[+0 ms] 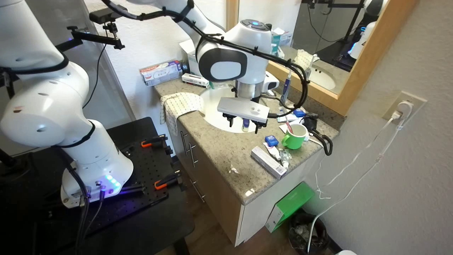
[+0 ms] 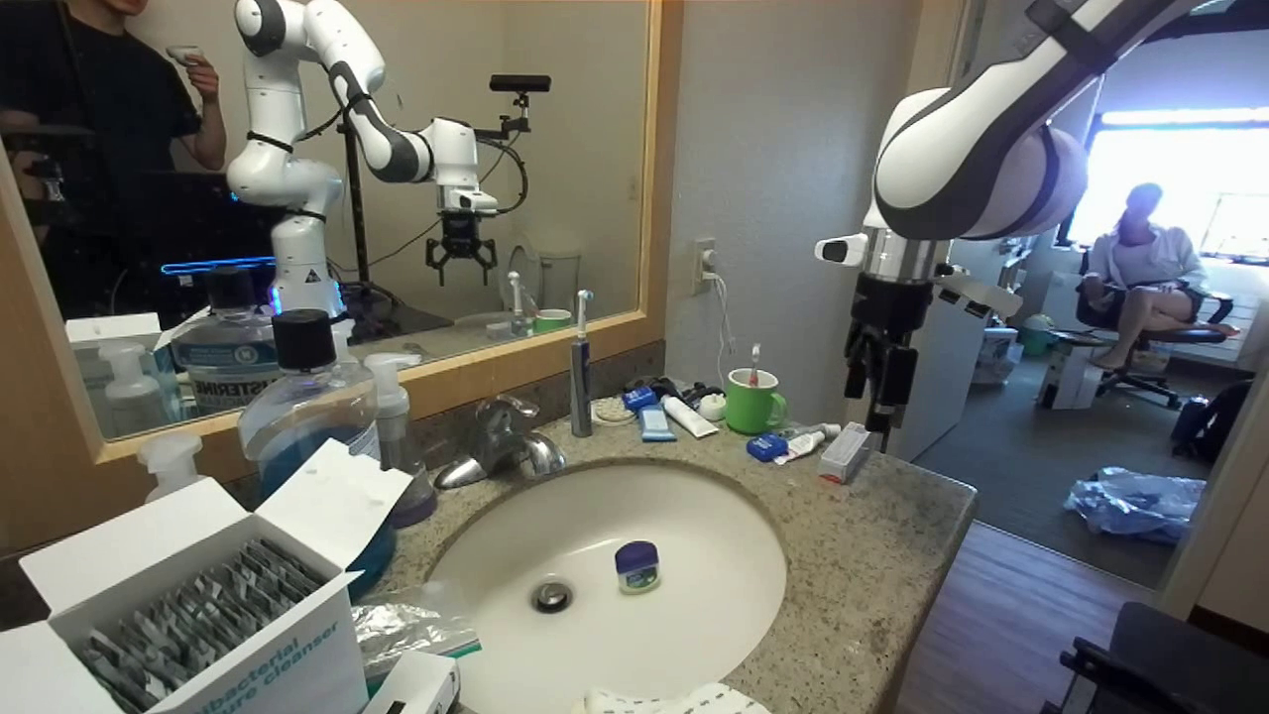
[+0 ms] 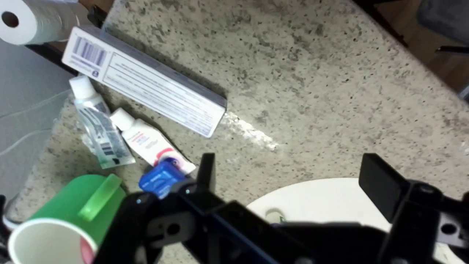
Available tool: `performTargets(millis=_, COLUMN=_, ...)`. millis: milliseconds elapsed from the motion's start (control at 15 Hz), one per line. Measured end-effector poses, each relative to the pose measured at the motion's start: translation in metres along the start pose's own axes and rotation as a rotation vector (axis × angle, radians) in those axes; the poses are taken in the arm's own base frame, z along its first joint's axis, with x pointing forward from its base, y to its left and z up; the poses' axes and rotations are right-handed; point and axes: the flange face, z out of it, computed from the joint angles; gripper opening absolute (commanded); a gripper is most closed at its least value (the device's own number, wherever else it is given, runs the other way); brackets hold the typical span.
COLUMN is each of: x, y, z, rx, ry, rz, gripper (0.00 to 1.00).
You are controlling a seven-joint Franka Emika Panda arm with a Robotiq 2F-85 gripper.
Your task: Remove the mug from the sink and put it on the sink counter
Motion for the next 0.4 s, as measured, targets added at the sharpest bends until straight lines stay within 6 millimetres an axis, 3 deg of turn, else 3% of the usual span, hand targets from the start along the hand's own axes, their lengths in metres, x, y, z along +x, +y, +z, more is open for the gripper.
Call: performTargets(millis=400, x=0.004, y=-0.043, z=-0.016, rx=-0.007, ry=0.019, rz=-0.141, gripper=1.0)
